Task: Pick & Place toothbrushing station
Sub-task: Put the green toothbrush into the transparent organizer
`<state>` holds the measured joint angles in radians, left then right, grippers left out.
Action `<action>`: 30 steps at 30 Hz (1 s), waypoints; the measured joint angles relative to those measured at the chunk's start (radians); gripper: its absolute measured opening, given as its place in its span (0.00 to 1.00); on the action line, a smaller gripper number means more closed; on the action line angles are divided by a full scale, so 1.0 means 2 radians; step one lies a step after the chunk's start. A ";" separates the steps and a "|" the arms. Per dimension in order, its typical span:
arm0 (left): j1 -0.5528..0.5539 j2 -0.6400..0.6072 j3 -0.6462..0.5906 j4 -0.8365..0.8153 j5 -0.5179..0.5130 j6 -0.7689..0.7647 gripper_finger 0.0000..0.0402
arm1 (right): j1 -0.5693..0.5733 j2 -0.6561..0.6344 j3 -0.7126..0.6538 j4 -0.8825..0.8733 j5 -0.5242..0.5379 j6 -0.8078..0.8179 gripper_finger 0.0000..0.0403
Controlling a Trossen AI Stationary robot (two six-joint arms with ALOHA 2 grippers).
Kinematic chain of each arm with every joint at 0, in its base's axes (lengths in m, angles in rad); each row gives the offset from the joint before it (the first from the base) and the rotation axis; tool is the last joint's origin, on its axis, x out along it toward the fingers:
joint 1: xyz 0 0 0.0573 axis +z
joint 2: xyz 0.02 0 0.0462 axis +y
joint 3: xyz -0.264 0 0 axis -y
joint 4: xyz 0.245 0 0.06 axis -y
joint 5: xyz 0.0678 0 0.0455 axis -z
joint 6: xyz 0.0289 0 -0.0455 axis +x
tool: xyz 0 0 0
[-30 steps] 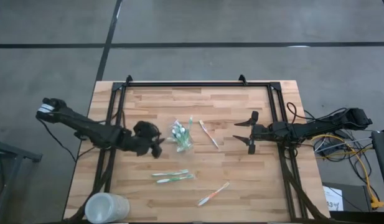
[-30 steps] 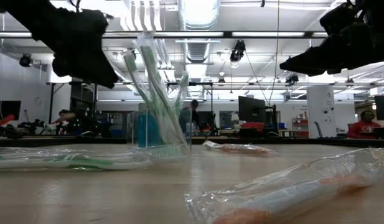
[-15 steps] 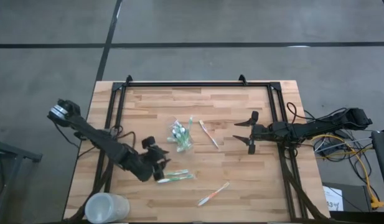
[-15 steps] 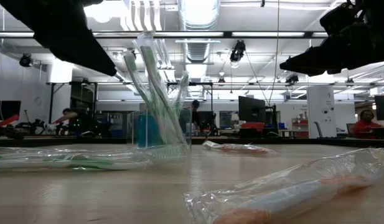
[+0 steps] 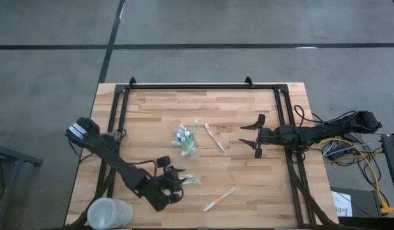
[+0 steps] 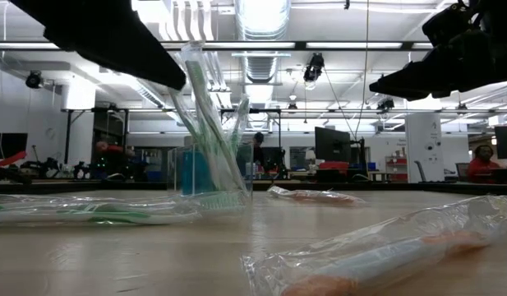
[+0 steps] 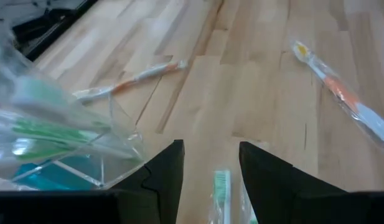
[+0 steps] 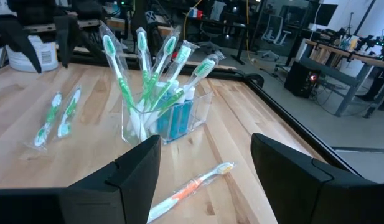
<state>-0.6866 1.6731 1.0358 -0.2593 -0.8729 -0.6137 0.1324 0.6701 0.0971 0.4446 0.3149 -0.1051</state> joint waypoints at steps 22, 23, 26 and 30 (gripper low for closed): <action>0.041 0.036 -0.034 0.035 0.119 -0.051 0.40 | 0.000 0.000 0.000 0.000 0.000 0.000 0.61; 0.044 0.036 -0.039 0.047 0.123 -0.044 0.40 | 0.000 0.000 0.000 0.000 0.000 0.000 0.61; 0.056 0.036 -0.056 0.082 0.146 -0.038 0.40 | 0.000 0.000 0.000 0.000 0.000 0.000 0.61; 0.070 0.036 -0.076 0.114 0.178 -0.038 0.40 | 0.000 0.000 0.000 0.000 0.000 0.000 0.61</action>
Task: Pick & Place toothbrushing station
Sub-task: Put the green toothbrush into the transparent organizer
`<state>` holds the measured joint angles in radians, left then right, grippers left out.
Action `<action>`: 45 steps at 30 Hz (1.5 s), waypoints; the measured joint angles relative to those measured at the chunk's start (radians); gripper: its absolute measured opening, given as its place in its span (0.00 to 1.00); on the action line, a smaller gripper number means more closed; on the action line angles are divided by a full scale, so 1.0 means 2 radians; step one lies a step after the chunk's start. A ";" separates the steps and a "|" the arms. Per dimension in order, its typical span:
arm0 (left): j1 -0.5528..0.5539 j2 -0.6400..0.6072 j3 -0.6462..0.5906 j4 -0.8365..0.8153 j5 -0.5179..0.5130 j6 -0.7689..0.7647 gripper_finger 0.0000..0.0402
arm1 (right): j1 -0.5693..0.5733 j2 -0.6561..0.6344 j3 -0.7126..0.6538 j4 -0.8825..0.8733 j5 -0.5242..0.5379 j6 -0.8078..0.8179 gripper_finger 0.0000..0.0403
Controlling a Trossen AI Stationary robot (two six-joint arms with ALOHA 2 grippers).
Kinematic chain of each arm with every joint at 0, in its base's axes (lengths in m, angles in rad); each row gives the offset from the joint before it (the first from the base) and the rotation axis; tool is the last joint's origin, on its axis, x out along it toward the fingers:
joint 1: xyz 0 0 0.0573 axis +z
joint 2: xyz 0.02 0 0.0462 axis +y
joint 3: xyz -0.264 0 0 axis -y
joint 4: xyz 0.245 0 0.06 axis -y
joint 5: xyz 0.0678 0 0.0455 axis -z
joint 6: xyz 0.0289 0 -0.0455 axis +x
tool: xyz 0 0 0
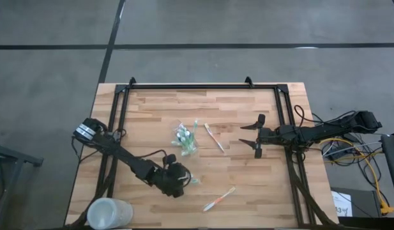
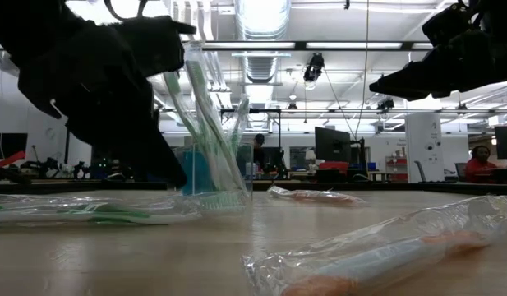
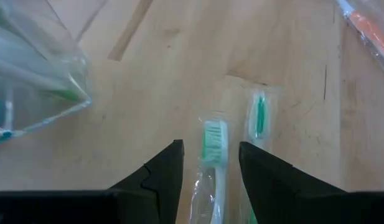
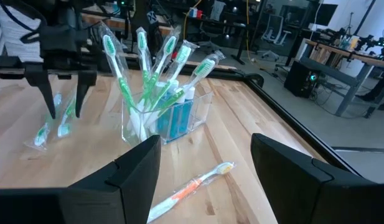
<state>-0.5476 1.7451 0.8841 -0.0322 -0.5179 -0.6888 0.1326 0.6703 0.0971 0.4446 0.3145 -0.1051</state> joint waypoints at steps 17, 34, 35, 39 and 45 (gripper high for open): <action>0.018 0.005 -0.020 0.020 0.077 0.022 0.40 | 0.000 0.000 0.000 0.000 0.000 0.000 0.61; 0.026 0.004 -0.020 0.031 0.080 0.022 0.07 | 0.000 0.000 0.000 0.000 0.000 0.000 0.61; 0.025 0.002 -0.020 0.033 0.080 0.024 0.06 | 0.000 0.000 0.000 0.000 0.000 0.000 0.61; 0.026 0.001 -0.019 0.031 0.066 0.032 0.04 | 0.000 0.000 0.000 0.000 0.000 0.000 0.61; 0.026 0.001 -0.019 0.031 0.059 0.028 0.01 | 0.000 0.000 0.000 0.000 0.000 0.000 0.61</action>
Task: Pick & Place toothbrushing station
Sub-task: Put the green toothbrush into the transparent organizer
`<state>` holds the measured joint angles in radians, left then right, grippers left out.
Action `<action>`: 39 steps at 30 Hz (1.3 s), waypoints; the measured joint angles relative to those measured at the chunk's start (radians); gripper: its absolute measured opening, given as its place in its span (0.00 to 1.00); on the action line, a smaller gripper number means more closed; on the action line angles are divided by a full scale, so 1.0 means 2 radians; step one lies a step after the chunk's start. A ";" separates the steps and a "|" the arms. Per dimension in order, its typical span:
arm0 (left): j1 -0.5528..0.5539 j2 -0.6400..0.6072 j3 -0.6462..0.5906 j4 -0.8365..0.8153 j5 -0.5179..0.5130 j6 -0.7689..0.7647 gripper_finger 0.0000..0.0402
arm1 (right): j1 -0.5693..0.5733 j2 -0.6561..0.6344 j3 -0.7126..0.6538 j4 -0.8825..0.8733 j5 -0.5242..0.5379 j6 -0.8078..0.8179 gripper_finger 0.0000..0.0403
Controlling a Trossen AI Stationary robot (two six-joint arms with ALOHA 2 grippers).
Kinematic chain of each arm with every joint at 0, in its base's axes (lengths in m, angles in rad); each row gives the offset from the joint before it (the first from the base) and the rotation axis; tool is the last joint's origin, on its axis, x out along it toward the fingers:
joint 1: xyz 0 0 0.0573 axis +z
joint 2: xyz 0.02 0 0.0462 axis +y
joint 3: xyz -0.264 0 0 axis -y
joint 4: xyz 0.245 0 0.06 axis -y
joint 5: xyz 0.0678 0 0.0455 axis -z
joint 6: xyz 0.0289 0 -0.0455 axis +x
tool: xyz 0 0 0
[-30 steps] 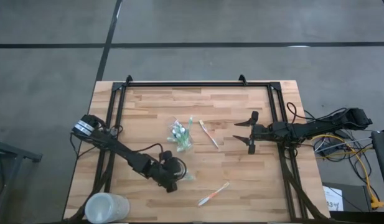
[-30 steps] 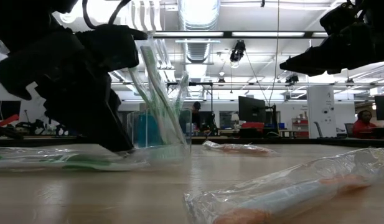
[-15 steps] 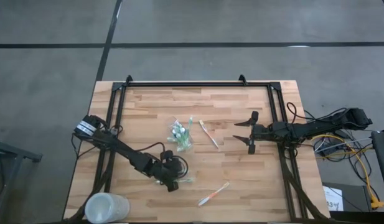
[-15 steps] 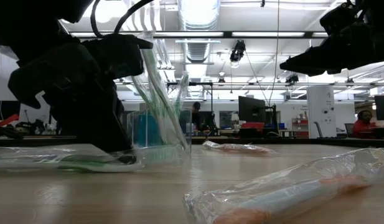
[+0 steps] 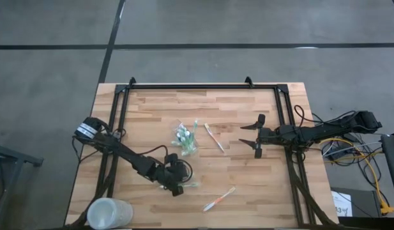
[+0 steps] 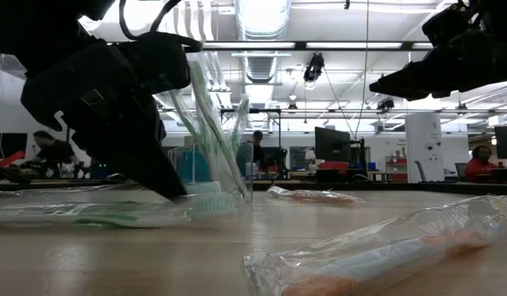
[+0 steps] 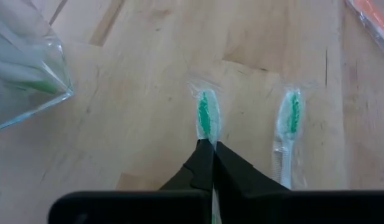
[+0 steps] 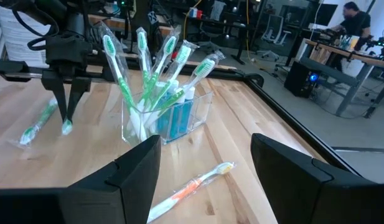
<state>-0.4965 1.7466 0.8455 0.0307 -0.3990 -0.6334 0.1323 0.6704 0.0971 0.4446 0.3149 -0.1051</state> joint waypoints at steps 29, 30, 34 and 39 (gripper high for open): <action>-0.022 -0.150 0.011 0.190 -0.265 0.211 0.01 | 0.000 0.000 0.000 -0.004 0.000 0.000 0.61; -0.020 -0.151 0.004 0.226 -0.269 0.239 0.01 | 0.000 0.000 0.000 -0.004 0.000 0.000 0.61; 0.000 -0.145 -0.025 0.338 -0.258 0.291 0.01 | 0.000 0.000 0.000 -0.005 0.000 0.000 0.61; 0.033 -0.134 -0.070 0.476 -0.183 0.291 0.01 | 0.000 0.000 0.000 -0.008 0.000 0.000 0.61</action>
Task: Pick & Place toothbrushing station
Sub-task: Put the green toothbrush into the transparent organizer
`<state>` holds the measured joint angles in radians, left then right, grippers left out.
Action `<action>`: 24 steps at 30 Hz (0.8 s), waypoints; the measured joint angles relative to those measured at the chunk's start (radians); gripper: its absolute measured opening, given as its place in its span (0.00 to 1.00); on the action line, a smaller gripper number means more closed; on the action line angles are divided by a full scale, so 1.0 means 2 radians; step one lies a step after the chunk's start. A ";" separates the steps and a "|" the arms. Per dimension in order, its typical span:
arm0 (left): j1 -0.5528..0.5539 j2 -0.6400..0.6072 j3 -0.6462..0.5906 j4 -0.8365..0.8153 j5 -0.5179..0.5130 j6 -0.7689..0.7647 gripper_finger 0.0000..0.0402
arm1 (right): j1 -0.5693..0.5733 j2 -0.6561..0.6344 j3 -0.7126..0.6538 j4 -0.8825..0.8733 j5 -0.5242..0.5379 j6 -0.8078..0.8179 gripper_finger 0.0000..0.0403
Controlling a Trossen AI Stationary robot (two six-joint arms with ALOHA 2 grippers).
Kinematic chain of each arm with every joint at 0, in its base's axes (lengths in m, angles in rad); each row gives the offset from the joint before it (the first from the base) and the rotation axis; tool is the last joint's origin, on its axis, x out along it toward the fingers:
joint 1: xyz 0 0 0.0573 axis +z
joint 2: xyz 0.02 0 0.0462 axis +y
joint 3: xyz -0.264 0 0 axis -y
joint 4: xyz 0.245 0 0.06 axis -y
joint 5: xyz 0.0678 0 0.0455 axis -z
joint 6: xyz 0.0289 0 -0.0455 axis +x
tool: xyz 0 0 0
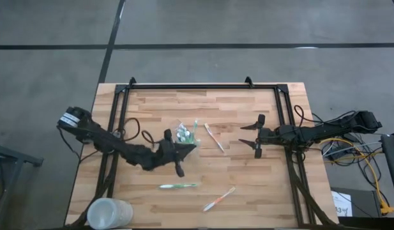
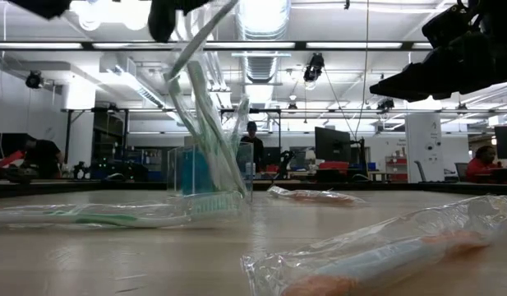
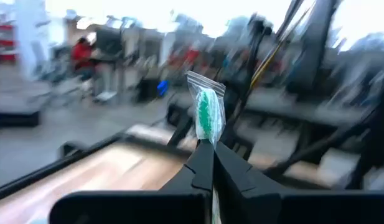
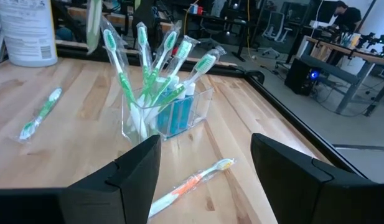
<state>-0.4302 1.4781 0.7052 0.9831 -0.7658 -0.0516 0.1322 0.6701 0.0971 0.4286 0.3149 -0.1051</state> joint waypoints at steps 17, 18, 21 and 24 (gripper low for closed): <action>0.061 0.046 -0.021 0.211 0.091 0.095 0.01 | 0.000 0.000 0.000 -0.003 0.000 0.000 0.61; 0.062 0.046 -0.018 0.210 0.094 0.097 0.01 | 0.000 0.000 0.000 -0.003 0.000 0.000 0.61; 0.065 0.046 -0.011 0.210 0.104 0.106 0.01 | 0.000 0.000 0.000 -0.003 0.000 0.000 0.61; 0.070 0.047 -0.010 0.206 0.104 0.106 0.01 | 0.000 0.000 0.000 -0.003 0.000 0.000 0.61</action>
<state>-0.2910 1.5726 0.6853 1.3954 -0.5587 0.1597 0.1323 0.6704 0.0971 0.4225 0.3149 -0.1051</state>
